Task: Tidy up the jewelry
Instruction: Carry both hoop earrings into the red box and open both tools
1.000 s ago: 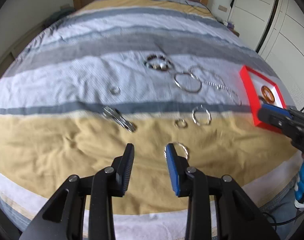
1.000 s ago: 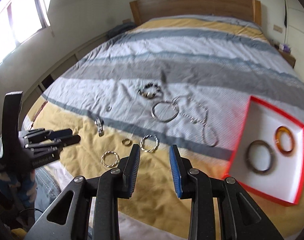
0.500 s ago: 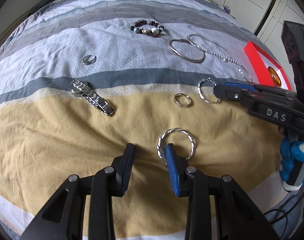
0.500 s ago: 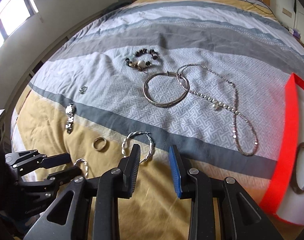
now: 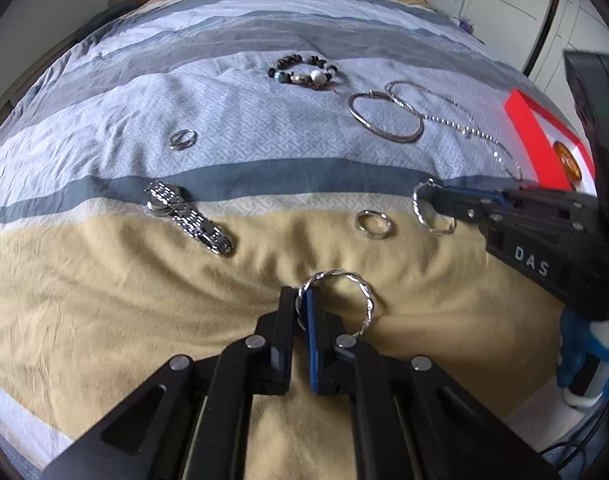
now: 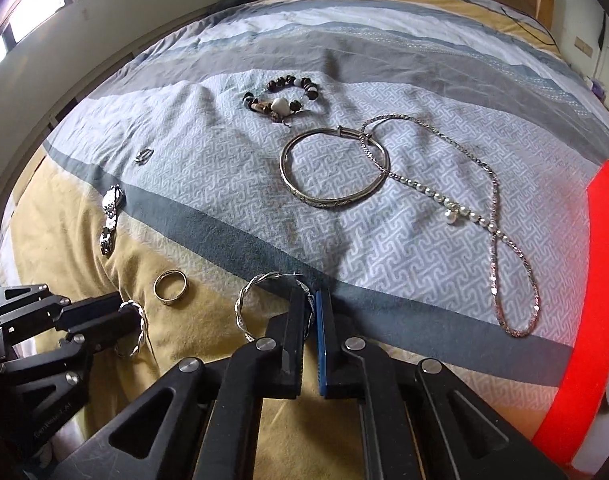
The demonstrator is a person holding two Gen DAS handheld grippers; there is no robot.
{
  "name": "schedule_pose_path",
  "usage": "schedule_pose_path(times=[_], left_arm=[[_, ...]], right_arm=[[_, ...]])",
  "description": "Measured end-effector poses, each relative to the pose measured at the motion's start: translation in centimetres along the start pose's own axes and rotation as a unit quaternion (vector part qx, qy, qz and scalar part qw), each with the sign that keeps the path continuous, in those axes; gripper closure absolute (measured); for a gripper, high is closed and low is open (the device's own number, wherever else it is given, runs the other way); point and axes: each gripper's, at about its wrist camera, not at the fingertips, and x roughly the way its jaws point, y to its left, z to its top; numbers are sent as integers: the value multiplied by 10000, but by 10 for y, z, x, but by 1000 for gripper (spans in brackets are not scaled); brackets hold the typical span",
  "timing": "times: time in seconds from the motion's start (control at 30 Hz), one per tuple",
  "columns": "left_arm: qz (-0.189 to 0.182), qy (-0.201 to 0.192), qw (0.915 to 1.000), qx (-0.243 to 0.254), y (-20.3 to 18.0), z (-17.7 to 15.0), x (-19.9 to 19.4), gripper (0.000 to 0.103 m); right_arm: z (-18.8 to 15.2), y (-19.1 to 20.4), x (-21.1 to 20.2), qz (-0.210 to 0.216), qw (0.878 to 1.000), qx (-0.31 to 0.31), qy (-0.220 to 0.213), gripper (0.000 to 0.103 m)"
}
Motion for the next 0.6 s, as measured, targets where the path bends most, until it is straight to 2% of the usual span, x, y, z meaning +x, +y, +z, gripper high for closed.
schedule_pose_path(times=[0.13, 0.4, 0.6], left_arm=[[41, -126, 9999, -83, -2, -3, -19, 98], [110, -544, 9984, -50, -9, -9, -72, 98], [23, -826, 9966, 76, -29, -14, -113, 98]], right_arm=[[-5, 2, -24, 20, 9998, 87, -194, 99], [-18, 8, -101, -51, 9972, 184, -720, 99], [-43, 1, -156, -231, 9938, 312, -1040, 99]])
